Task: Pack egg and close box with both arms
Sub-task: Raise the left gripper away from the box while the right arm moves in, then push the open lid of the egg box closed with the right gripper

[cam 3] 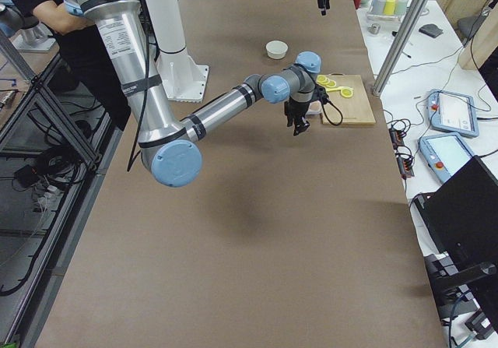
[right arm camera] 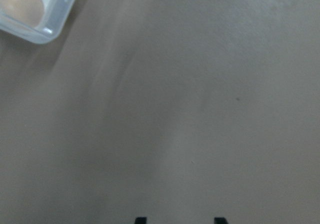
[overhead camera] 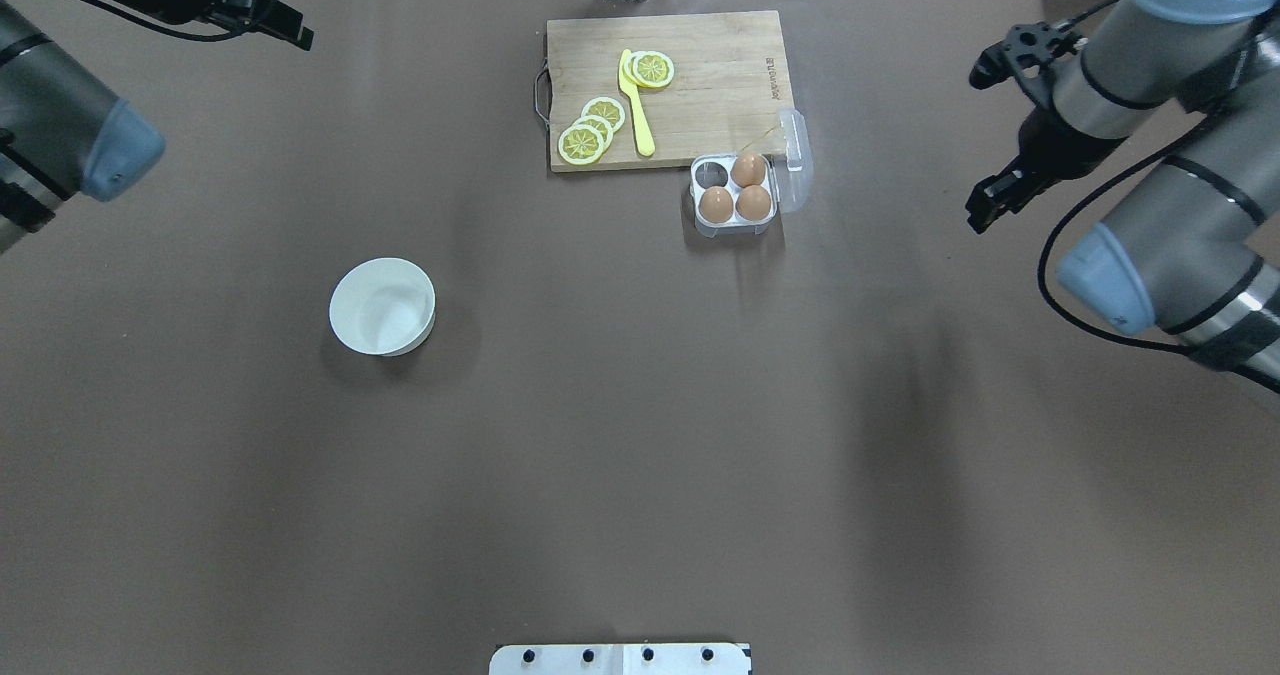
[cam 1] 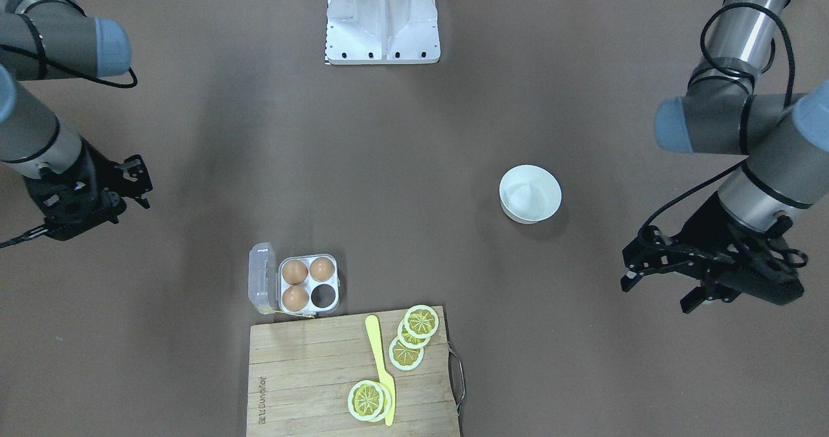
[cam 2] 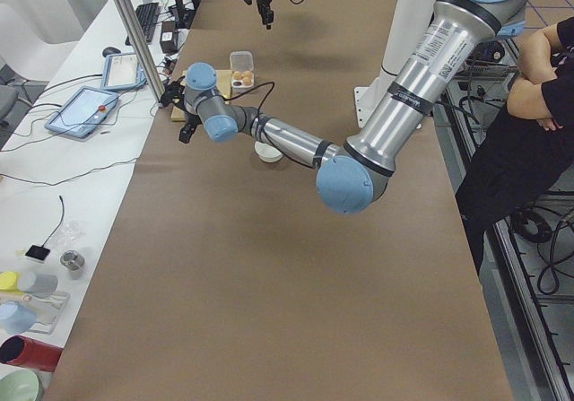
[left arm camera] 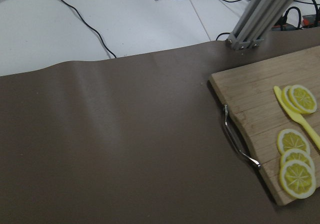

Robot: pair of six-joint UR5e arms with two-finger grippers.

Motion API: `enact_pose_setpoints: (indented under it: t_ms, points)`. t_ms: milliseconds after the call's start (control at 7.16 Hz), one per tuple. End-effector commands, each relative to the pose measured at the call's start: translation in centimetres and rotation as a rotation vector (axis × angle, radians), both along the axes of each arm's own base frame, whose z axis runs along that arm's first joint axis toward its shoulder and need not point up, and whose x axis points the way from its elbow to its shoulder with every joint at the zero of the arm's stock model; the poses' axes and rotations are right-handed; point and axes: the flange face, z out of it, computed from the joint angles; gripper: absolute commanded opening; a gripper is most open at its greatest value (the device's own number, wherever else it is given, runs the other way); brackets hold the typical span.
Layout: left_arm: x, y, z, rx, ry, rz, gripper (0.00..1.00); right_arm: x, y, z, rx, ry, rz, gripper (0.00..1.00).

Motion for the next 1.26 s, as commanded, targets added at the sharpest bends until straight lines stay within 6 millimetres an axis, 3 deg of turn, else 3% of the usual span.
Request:
enact_pose_setpoints:
  t_ms: [0, 140, 279, 419, 699, 838, 1118]
  points:
    - [-5.4, 0.4, 4.6, 0.028, -0.043, 0.038, 0.94, -3.7, -1.4, -3.4, 0.086, 0.004, -0.012, 0.45]
    - [-6.8, 1.0, 6.9, 0.045, -0.069, 0.062, 0.93, -5.2, -2.6, -2.6, 0.136, -0.027, -0.012, 0.45]
    - [-7.3, 1.0, 7.3, 0.057, -0.080, 0.067, 0.93, -6.4, -4.1, -0.8, 0.177, -0.061, 0.008, 0.41]
    - [-7.7, 1.2, 7.8, 0.052, -0.081, 0.064, 0.93, -7.7, -5.8, -1.4, 0.206, -0.097, 0.026, 0.42]
    - [-8.2, 1.2, 8.0, 0.053, -0.081, 0.058, 0.91, -9.6, -6.0, -5.4, 0.240, -0.137, 0.016, 0.43]
    - [-8.6, 1.1, 8.1, 0.053, -0.082, 0.052, 0.91, -10.9, -5.9, -8.3, 0.264, -0.164, 0.008, 0.43]
    - [-9.3, 1.7, 9.4, 0.058, -0.096, 0.059, 0.90, -14.4, -3.8, -10.7, 0.264, -0.219, -0.001, 0.47]
